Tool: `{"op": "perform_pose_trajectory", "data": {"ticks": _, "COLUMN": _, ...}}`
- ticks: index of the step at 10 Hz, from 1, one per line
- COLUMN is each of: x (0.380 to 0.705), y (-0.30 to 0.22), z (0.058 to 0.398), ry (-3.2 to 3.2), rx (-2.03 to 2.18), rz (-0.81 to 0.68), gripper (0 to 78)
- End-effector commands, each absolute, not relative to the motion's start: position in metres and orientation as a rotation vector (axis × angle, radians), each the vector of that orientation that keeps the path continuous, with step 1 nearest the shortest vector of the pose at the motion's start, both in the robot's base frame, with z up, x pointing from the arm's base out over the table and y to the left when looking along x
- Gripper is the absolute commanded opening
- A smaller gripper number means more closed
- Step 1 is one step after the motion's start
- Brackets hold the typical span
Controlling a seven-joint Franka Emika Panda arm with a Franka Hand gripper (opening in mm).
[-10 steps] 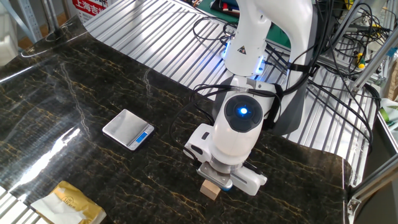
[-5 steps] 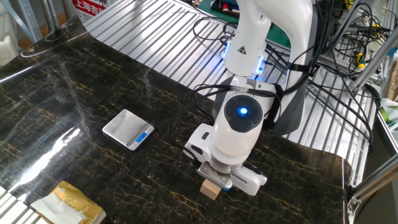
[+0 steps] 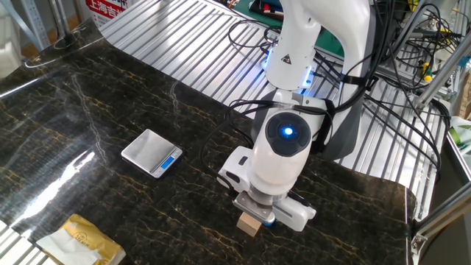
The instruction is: Place the block on the scale
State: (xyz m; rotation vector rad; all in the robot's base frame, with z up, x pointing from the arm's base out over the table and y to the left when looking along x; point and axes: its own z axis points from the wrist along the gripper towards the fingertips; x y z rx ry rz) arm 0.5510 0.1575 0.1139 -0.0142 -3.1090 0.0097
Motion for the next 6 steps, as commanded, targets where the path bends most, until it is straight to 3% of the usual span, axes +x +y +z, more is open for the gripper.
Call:
{"op": "perform_pose_trajectory", "data": {"ticks": 1, "x": 0.5544, "y": 0.1537, "z": 0.1121, "ry": -3.11, "rx": -0.042, "rz": -0.004, "gripper": 77.3}}
{"op": "perform_pose_trajectory", "data": {"ticks": 6, "x": 0.5536, "y": 0.1566, "z": 0.1036, "ry": -3.094, "rx": -0.076, "rz": 0.004, "gripper": 77.3}}
